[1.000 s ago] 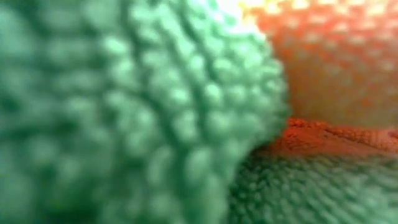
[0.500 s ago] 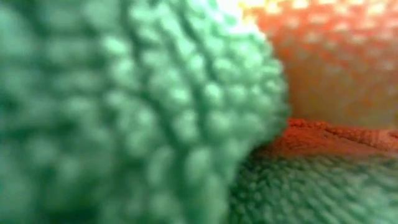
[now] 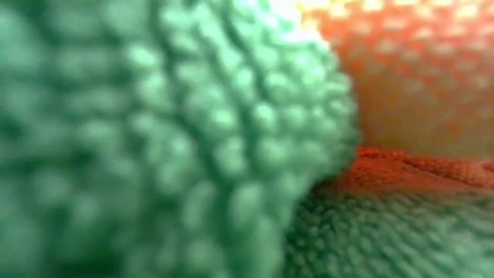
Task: Sort microfiber towel by color & place in baskets
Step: Put the orange microfiber towel into the transparent bin
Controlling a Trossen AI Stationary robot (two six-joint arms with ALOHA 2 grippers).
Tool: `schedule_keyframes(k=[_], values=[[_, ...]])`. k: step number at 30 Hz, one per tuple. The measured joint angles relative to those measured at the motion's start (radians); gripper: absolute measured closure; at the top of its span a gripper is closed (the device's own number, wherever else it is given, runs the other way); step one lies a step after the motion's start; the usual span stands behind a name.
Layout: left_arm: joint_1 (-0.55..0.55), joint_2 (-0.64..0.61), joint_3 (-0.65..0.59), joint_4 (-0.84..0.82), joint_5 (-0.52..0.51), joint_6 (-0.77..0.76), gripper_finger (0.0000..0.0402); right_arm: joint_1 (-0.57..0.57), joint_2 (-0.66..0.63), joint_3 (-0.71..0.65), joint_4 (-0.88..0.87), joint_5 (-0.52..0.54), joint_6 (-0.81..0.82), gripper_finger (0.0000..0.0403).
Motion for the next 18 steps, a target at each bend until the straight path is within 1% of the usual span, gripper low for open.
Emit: schedule_keyframes(k=[1,2,5,7,11,13,18], values=[[0.0,0.0,0.0,0.027,-0.007,0.001,0.0234,0.0,-0.018,-0.003,-0.014,0.002,0.0,0.0386],[0.0,0.0,0.0,0.052,-0.012,0.009,0.0234,0.001,-0.045,-0.003,-0.012,0.013,0.003,0.0387],[0.0,0.005,0.0,0.14,-0.019,0.077,0.0234,0.003,-0.14,0.0,-0.007,0.069,0.043,0.0369],[0.0,0.01,0.0,0.198,-0.019,0.138,0.0234,0.006,-0.198,0.0,-0.002,0.089,0.045,0.0366],[0.0,0.032,0.0,0.318,-0.019,0.239,0.0234,0.011,-0.332,0.0,0.038,0.118,0.047,0.0386],[0.0,0.05,-0.001,0.379,-0.023,0.285,0.0234,0.017,-0.389,0.0,0.07,0.132,0.047,0.0395],[0.0,0.126,-0.001,0.547,-0.037,0.4,0.0234,0.045,-0.483,0.0,0.215,0.172,0.043,0.0395]])
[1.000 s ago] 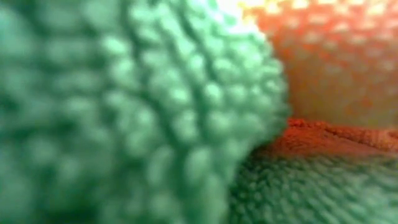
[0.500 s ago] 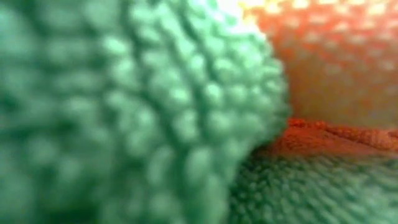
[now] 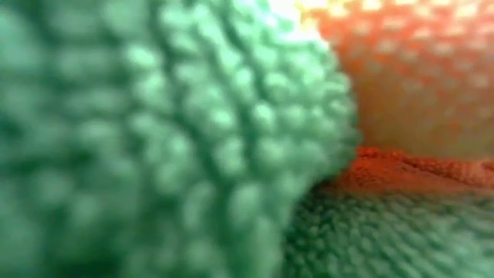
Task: Sort microfiber towel by color & place in baskets
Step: Put the orange microfiber towel into the transparent bin
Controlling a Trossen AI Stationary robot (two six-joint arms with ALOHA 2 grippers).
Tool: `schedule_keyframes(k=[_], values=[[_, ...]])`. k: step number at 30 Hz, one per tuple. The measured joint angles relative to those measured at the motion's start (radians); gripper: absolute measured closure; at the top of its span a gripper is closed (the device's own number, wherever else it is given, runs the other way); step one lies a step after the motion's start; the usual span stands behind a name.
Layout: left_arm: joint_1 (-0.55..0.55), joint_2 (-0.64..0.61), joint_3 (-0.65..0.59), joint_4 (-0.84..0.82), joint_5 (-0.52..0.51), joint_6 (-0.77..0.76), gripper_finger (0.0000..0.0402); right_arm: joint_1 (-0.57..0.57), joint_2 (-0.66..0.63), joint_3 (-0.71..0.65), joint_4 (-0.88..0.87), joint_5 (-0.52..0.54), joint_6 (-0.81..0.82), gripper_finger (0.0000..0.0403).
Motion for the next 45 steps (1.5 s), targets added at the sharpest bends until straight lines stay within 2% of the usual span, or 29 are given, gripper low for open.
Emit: schedule_keyframes(k=[3,7,13,17,21,27,34,38,45], values=[[0.0,0.06,0.0,0.105,-0.017,0.082,0.0234,0.02,-0.007,0.008,0.08,0.004,-0.008,0.0398],[0.003,0.128,0.0,0.228,-0.08,0.185,0.0234,0.05,0.018,0.066,0.1,0.008,-0.05,0.0398],[0.028,0.182,0.001,0.349,-0.087,0.213,0.0234,0.083,0.084,0.189,0.094,0.008,-0.128,0.0399],[0.035,0.202,0.001,0.358,-0.077,0.213,0.0234,0.094,0.134,0.269,0.091,0.009,-0.193,0.0399],[0.034,0.217,0.001,0.373,-0.014,0.203,0.0234,0.094,0.183,0.334,0.082,0.009,-0.249,0.0399],[0.031,0.217,0.0,0.364,-0.007,0.175,0.0234,0.092,0.214,0.361,0.068,0.009,-0.276,0.0399],[0.032,0.228,0.001,0.385,-0.001,0.09,0.0234,0.091,0.194,0.362,-0.09,0.057,-0.255,0.04],[0.039,0.244,0.001,0.377,0.006,0.077,0.0227,0.089,0.163,0.362,-0.227,0.085,-0.171,0.04],[0.042,0.264,0.001,0.376,0.002,0.01,0.0175,0.089,0.144,0.36,-0.484,0.121,-0.007,0.04]])
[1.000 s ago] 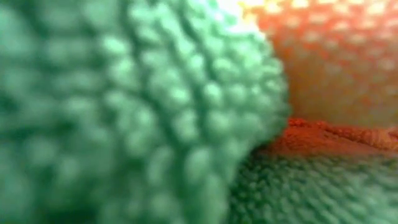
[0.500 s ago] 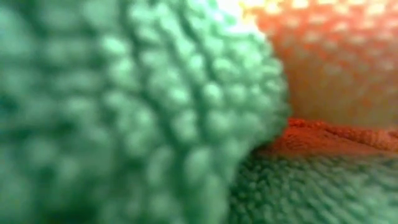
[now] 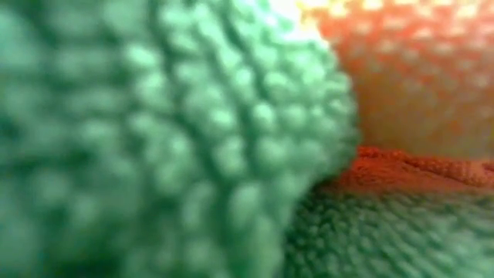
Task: Sort microfiber towel by color & place in baskets
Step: Put the orange microfiber towel into the transparent bin
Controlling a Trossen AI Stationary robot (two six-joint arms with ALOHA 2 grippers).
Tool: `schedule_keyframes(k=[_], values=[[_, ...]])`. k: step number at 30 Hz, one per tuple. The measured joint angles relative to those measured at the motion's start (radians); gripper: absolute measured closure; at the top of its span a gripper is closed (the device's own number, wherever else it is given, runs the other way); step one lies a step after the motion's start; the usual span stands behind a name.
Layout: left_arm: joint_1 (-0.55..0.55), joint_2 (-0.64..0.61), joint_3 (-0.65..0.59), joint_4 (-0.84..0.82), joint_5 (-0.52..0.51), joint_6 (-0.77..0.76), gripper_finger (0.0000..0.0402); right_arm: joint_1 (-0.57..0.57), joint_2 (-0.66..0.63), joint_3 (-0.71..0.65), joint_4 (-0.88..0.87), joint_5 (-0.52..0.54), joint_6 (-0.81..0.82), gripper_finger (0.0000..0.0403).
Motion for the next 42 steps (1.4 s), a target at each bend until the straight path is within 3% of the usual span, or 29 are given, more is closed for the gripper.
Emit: schedule_keyframes(k=[8,14,20,26,31,39,42], values=[[0.016,0.01,0.0,0.046,-0.114,-0.001,0.0109,0.0,-0.001,0.0,0.071,-0.005,-0.004,0.04],[0.016,0.022,0.0,0.12,-0.024,0.044,0.0106,-0.004,0.003,0.0,0.267,-0.009,-0.131,0.04],[0.015,0.048,0.0,0.153,-0.023,0.064,0.0106,-0.004,0.01,-0.001,0.436,-0.093,-0.273,0.04],[0.015,0.075,0.0,0.137,-0.022,0.062,0.0114,-0.004,0.01,-0.001,0.493,-0.114,-0.288,0.04],[0.015,0.078,0.0,0.134,-0.062,0.063,0.0164,-0.004,0.01,-0.001,0.487,-0.113,-0.288,0.0384],[0.015,0.077,0.0,0.124,-0.083,0.02,0.0359,-0.006,0.01,0.0,0.474,-0.114,-0.195,0.034],[0.015,0.077,0.0,0.118,-0.068,0.027,0.0389,-0.005,0.01,0.0,0.455,-0.114,-0.165,0.0316]])
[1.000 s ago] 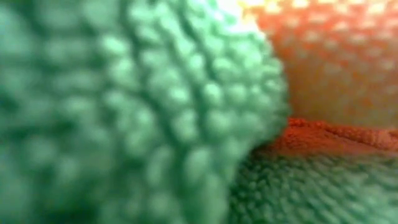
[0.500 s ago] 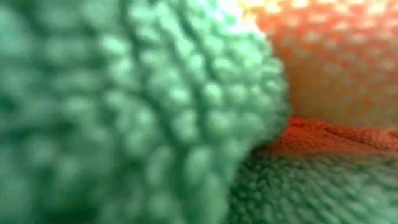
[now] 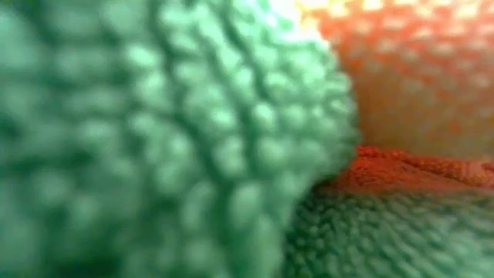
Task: Sort microfiber towel by color & place in baskets
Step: Put the orange microfiber towel into the transparent bin
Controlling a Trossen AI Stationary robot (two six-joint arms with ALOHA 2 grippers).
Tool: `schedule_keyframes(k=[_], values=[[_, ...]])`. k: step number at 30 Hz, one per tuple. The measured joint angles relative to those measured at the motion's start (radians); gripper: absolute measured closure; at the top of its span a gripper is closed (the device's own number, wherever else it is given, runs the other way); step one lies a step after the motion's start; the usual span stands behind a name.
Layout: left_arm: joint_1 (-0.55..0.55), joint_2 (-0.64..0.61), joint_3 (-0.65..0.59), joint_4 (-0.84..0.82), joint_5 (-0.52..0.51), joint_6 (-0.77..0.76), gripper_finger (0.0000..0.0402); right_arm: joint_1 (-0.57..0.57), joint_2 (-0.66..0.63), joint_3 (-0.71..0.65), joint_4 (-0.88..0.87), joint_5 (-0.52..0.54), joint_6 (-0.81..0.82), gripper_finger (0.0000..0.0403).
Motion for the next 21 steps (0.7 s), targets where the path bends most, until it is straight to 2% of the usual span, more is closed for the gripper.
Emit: schedule_keyframes(k=[5,10,15,19,21], values=[[0.0,-0.017,0.003,-0.069,0.0,0.0,0.0392,-0.001,-0.017,0.0,-0.085,0.007,0.038,0.0271],[-0.001,-0.064,0.122,-0.371,-0.008,-0.04,0.0396,-0.001,-0.05,0.0,-0.187,0.011,0.149,0.0246],[-0.039,-0.12,0.253,-0.716,-0.04,-0.074,0.0399,0.002,-0.051,0.0,-0.348,0.011,0.318,0.0248],[-0.1,-0.201,0.263,-0.936,-0.06,-0.124,0.04,0.017,-0.044,0.0,-0.452,0.034,0.461,0.0254],[-0.131,-0.248,0.231,-1.006,-0.07,-0.175,0.04,0.034,-0.039,0.0,-0.459,0.069,0.511,0.0257]])
